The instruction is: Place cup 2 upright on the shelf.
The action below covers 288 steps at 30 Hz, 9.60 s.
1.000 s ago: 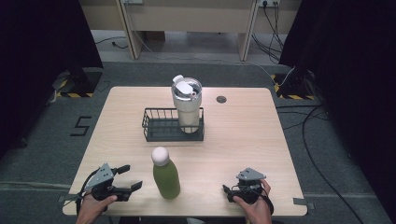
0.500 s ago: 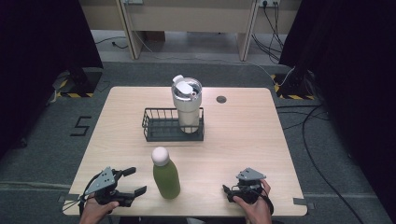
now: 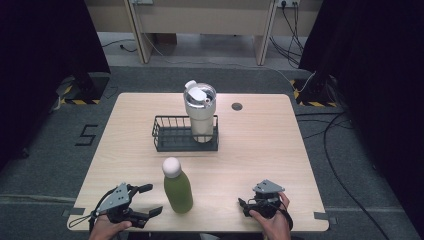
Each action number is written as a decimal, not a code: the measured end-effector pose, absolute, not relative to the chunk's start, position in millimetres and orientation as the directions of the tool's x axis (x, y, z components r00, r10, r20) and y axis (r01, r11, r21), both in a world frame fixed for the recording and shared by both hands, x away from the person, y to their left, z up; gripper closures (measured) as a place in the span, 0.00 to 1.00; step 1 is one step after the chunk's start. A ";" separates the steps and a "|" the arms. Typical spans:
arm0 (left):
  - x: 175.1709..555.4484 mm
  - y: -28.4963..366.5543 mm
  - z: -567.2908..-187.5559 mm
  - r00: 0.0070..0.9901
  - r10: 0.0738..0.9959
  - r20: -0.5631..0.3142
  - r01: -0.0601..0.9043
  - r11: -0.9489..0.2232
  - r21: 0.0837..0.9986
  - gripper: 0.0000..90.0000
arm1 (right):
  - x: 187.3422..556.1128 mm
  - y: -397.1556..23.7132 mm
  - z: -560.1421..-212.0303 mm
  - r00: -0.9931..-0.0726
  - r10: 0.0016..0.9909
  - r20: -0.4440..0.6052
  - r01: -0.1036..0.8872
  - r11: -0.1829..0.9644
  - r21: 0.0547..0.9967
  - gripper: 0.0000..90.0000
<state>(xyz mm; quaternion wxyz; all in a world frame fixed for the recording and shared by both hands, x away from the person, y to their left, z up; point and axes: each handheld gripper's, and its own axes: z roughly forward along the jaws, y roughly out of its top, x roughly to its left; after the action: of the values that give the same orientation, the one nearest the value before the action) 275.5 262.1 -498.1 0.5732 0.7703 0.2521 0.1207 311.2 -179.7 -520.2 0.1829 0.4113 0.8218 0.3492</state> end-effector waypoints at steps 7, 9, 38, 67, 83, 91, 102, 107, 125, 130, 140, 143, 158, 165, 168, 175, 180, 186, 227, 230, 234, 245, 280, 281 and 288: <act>273.6 255.3 -499.5 0.862 0.497 -0.098 0.239 -0.229 0.944 0.17 | 311.1 -179.3 -520.2 -0.594 0.804 -0.012 0.550 0.417 0.724 0.15; 273.4 251.1 -500.6 0.865 0.492 -0.098 0.238 -0.231 0.943 0.16 | 311.1 -179.2 -520.2 -0.595 0.803 -0.013 0.548 0.418 0.724 0.15; 283.5 217.1 -505.0 0.875 0.480 -0.065 0.207 -0.250 0.946 0.17 | 311.5 -178.5 -520.3 -0.600 0.800 -0.014 0.546 0.422 0.724 0.14; 298.9 197.9 -508.3 0.882 0.469 -0.050 0.183 -0.243 0.953 0.17 | 311.8 -178.4 -520.4 -0.608 0.794 -0.016 0.541 0.429 0.723 0.14; 303.2 191.6 -508.9 0.891 0.453 -0.045 0.172 -0.243 0.955 0.18 | 311.8 -178.0 -520.4 -0.609 0.793 -0.014 0.541 0.428 0.724 0.14; 304.7 189.1 -510.0 0.894 0.446 -0.037 0.163 -0.248 0.955 0.22 | 311.8 -178.0 -520.4 -0.609 0.793 -0.014 0.541 0.428 0.724 0.14; 304.7 190.4 -509.2 0.890 0.455 -0.027 0.156 -0.248 0.956 0.22 | 311.8 -177.9 -520.4 -0.609 0.793 -0.014 0.541 0.428 0.724 0.14; 306.8 195.2 -503.2 0.884 0.465 -0.044 0.163 -0.219 0.962 0.23 | 311.9 -177.9 -520.4 -0.610 0.792 -0.015 0.540 0.429 0.724 0.14; 314.6 207.1 -489.8 0.859 0.508 -0.057 0.187 -0.209 0.960 0.23 | 311.9 -177.5 -520.3 -0.609 0.793 -0.012 0.543 0.427 0.723 0.14; 318.7 212.3 -486.1 0.848 0.527 -0.052 0.195 -0.220 0.956 0.23 | 311.8 -177.3 -520.3 -0.607 0.795 -0.010 0.545 0.425 0.723 0.14; 327.9 219.0 -479.0 0.835 0.547 -0.051 0.202 -0.220 0.954 0.23 | 311.9 -177.1 -520.3 -0.608 0.794 -0.010 0.544 0.426 0.723 0.14; 331.5 220.4 -477.2 0.830 0.555 -0.054 0.207 -0.217 0.954 0.23 | 312.0 -177.0 -520.3 -0.608 0.794 -0.010 0.544 0.426 0.723 0.14; 349.2 229.5 -465.3 0.801 0.597 -0.051 0.223 -0.218 0.950 0.23 | 312.5 -176.2 -520.4 -0.610 0.792 -0.009 0.544 0.427 0.722 0.13; 356.0 230.9 -456.9 0.791 0.609 -0.048 0.226 -0.219 0.949 0.23 | 312.6 -175.8 -520.3 -0.611 0.792 -0.007 0.545 0.427 0.722 0.13; 360.0 231.4 -452.9 0.789 0.613 -0.049 0.227 -0.217 0.950 0.23 | 313.0 -175.8 -520.4 -0.614 0.789 -0.010 0.541 0.430 0.722 0.13; 369.0 231.7 -443.7 0.781 0.623 -0.044 0.218 -0.206 0.954 0.23 | 313.2 -175.6 -520.4 -0.615 0.789 -0.010 0.541 0.431 0.722 0.13; 374.5 231.1 -437.0 0.783 0.621 -0.046 0.215 -0.200 0.956 0.23 | 313.2 -175.6 -520.4 -0.615 0.788 -0.011 0.540 0.432 0.722 0.13; 381.7 231.1 -426.2 0.783 0.621 -0.044 0.211 -0.198 0.957 0.23 | 313.3 -175.6 -520.4 -0.616 0.787 -0.012 0.539 0.433 0.722 0.13; 445.4 231.3 -384.0 0.742 0.670 -0.035 0.208 -0.180 0.961 0.23 | 313.5 -175.6 -520.2 -0.618 0.786 -0.015 0.538 0.437 0.721 0.13; 451.8 231.7 -382.7 0.736 0.676 -0.040 0.216 -0.178 0.960 0.23 | 313.5 -175.5 -520.3 -0.619 0.786 -0.014 0.538 0.436 0.721 0.13; 460.4 233.2 -381.9 0.720 0.693 -0.038 0.221 -0.177 0.959 0.23 | 313.4 -175.4 -520.2 -0.618 0.786 -0.012 0.539 0.434 0.721 0.13; 480.6 238.0 -386.5 0.691 0.722 -0.039 0.233 -0.171 0.957 0.23 | 313.4 -175.4 -520.2 -0.618 0.786 -0.011 0.539 0.434 0.721 0.13; 510.9 231.3 -416.4 0.650 0.758 -0.057 0.267 -0.157 0.951 0.23 | 313.2 -174.9 -520.0 -0.619 0.785 -0.007 0.542 0.434 0.719 0.13; 511.0 230.8 -417.5 0.651 0.757 -0.056 0.267 -0.160 0.950 0.23 | 313.2 -174.9 -520.0 -0.619 0.785 -0.008 0.541 0.434 0.720 0.13; 511.6 228.6 -427.9 0.650 0.758 -0.057 0.275 -0.165 0.947 0.23 | 313.1 -174.8 -520.0 -0.620 0.785 -0.007 0.542 0.434 0.720 0.13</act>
<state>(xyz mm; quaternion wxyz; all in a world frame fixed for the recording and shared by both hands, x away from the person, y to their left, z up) 511.6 228.6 -427.9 0.5405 0.7300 0.3538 0.2231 313.1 -174.8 -520.0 0.1733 0.3999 0.8290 0.3505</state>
